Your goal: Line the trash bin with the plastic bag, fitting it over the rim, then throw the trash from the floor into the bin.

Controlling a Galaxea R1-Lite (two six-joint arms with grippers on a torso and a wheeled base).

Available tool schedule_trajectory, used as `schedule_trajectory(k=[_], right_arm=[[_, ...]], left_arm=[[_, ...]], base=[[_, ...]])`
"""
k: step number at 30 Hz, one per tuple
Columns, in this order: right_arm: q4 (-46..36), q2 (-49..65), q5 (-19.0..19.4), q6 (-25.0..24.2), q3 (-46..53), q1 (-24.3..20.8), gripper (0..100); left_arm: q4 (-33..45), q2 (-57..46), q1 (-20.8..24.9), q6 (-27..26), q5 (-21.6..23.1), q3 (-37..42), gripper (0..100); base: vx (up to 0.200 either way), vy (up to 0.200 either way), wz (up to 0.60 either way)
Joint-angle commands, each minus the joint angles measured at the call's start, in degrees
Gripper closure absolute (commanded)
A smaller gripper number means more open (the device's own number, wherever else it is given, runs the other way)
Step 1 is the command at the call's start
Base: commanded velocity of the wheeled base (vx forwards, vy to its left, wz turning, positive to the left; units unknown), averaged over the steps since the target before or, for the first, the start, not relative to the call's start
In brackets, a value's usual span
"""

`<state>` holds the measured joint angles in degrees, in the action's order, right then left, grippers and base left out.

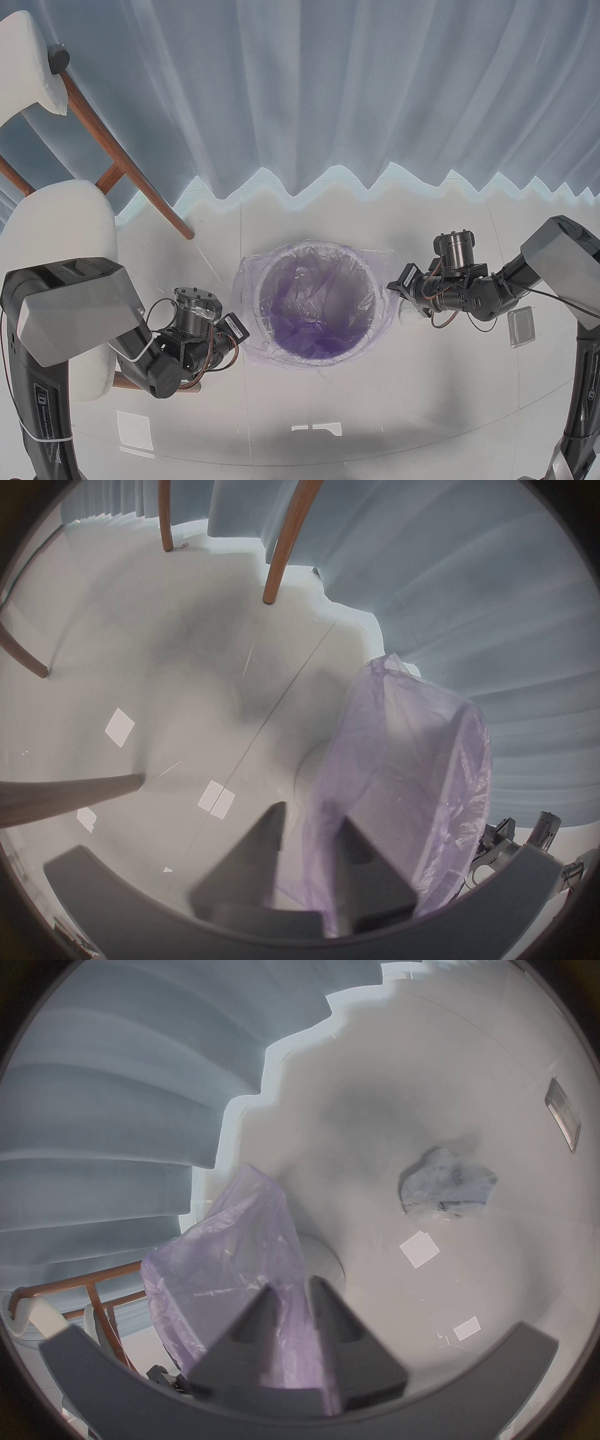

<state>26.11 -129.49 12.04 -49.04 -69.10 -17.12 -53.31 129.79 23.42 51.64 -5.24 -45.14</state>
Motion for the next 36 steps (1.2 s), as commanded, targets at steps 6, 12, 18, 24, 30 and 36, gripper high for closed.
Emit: schedule_trajectory(k=[6, 12, 18, 24, 30, 36], right_arm=[[0.61, -3.23, -2.90, 0.62, 0.89, 1.38, 100], [2.72, -7.80, -3.69, 3.25, 0.28, 1.38, 100], [6.14, -12.89, -4.84, 5.89, -2.97, 1.56, 100], [6.23, -15.88, -6.24, 6.94, -8.60, 2.17, 100], [6.41, -15.62, -6.24, 6.68, -10.88, 2.17, 100], [6.41, -11.58, -6.24, 5.98, -7.63, 2.17, 100]], left_arm=[[-0.22, 1.60, 0.31, -1.63, -1.97, 2.87, 100], [-0.48, 6.00, -0.22, -8.66, -2.32, 2.43, 100], [-0.39, 9.34, -1.80, -10.59, -5.13, -2.76, 100], [-0.39, 11.45, -2.50, -12.35, -6.45, -8.38, 100], [-0.66, 10.83, -1.71, -12.53, -6.36, -9.44, 100], [-1.71, 8.11, -0.48, -12.53, -5.66, -6.10, 100]], base=[[0.000, 0.000, 0.00], [0.000, 0.000, 0.00], [0.000, 0.000, 0.00], [0.000, 0.000, 0.00], [0.000, 0.000, 0.00], [0.000, 0.000, 0.00]])
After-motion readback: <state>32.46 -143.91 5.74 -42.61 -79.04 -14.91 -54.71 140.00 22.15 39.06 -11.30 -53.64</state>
